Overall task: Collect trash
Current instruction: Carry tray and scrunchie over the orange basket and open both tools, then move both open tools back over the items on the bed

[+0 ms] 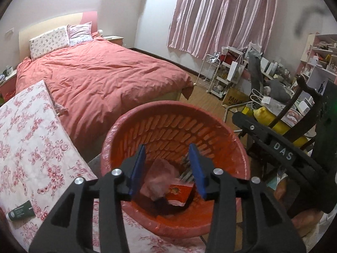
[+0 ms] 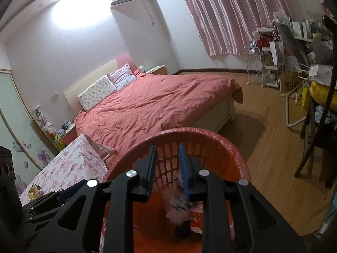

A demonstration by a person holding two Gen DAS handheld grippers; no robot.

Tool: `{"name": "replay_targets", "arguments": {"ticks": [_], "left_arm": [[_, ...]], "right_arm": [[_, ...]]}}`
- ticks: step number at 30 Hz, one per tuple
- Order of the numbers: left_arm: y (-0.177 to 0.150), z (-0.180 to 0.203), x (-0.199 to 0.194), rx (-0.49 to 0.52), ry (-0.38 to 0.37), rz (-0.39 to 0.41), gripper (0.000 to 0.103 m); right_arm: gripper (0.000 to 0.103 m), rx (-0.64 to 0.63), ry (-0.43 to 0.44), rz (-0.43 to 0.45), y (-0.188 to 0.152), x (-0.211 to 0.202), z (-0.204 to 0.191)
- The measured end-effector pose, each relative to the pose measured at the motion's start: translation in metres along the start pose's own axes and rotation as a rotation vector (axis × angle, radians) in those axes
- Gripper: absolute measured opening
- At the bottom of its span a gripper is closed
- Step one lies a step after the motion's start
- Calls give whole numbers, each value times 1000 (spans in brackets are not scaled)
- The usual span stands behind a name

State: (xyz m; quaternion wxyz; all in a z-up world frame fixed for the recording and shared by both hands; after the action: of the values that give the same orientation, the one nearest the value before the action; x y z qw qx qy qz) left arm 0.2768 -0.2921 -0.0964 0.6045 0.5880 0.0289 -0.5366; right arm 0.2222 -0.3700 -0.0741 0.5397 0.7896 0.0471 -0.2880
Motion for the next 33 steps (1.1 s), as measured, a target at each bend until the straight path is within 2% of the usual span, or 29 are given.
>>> {"name": "replay_targets", "arguments": {"ticks": [3, 7, 11, 14, 20, 29, 33], "left_arm": [[-1, -9, -4, -17, 16, 1, 45], [-2, -24, -17, -36, 52, 14, 53], [-5, -43, -40, -63, 99, 34, 60], [-9, -66, -62, -92, 157, 60, 67], [-20, -123, -109, -151, 285, 108, 73], [-53, -235, -191, -340, 493, 161, 74], [-70, -275, -213, -435, 552, 159, 72]], "right_arm": [[32, -2, -6, 1, 1, -2, 1], [41, -9, -14, 12, 4, -7, -3], [58, -31, -24, 29, 6, -12, -13], [62, -58, -21, 28, 4, -15, -26], [73, -129, -12, 38, 1, -24, -57], [77, -283, 45, 27, -19, -30, -124], [77, -338, 82, 10, -33, -32, -153]]}}
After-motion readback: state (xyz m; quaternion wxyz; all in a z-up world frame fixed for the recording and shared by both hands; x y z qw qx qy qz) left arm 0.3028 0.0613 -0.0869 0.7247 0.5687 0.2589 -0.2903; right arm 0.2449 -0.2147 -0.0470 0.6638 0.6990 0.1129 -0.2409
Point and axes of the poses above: each gripper's, at about its wrist camera, not at the fingertips, and x roughly the way its jaws point, z to its right, y to its top, the point moved 7 cm from there along x, roughly the way its jaws point, and after that the axes turned 9 degrees about -x, right-handed, at the moved point
